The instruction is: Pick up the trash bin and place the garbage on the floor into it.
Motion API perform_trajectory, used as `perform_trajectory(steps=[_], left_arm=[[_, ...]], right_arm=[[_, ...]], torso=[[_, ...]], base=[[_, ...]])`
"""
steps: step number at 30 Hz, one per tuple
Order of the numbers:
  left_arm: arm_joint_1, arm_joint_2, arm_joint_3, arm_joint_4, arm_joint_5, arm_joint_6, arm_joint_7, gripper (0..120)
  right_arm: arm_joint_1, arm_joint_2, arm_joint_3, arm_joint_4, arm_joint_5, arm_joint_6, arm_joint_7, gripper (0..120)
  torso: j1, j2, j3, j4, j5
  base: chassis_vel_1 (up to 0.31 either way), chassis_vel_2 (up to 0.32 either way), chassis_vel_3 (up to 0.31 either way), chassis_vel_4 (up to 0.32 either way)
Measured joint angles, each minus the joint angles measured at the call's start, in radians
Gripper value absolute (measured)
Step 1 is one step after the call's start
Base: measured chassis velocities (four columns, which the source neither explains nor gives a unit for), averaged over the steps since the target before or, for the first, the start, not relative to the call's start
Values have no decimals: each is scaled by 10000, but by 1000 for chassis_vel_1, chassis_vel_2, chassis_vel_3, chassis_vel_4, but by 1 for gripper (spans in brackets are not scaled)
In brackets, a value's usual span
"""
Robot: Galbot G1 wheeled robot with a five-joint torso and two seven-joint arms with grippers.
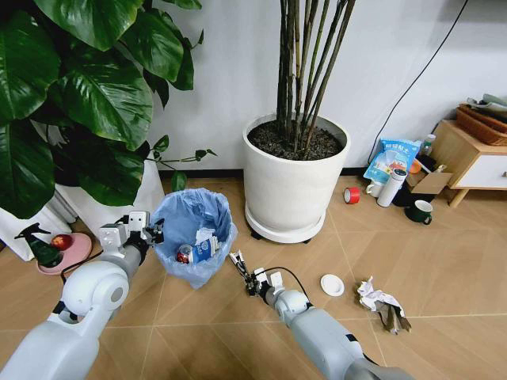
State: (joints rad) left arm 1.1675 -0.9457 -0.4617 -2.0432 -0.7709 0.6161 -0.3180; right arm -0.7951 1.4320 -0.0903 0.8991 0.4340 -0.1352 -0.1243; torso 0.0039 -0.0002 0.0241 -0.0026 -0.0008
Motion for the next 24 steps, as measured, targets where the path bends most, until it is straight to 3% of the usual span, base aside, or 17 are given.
perform_trajectory(steps=[7, 11, 24], left_arm=[[13, -134, -3, 302, 96, -6, 25, 0], [19, -232, -3, 635, 203, 18, 122, 0], [-337, -254, 455, 1372, 217, 16, 760, 0]], right_arm=[[-450, -721, 371, 2059, 107, 215, -23, 0], [-789, -1258, 584, 4222, 441, 60, 37, 0], [-665, -2007, 1054, 8320, 1050, -501, 850, 0]], torso=[[0, 0, 0, 2, 1], [0, 0, -1, 4, 1], [0, 1, -2, 4, 1]], base=[[0, 0, 0, 0], [0, 0, 0, 0], [0, 0, 0, 0]])
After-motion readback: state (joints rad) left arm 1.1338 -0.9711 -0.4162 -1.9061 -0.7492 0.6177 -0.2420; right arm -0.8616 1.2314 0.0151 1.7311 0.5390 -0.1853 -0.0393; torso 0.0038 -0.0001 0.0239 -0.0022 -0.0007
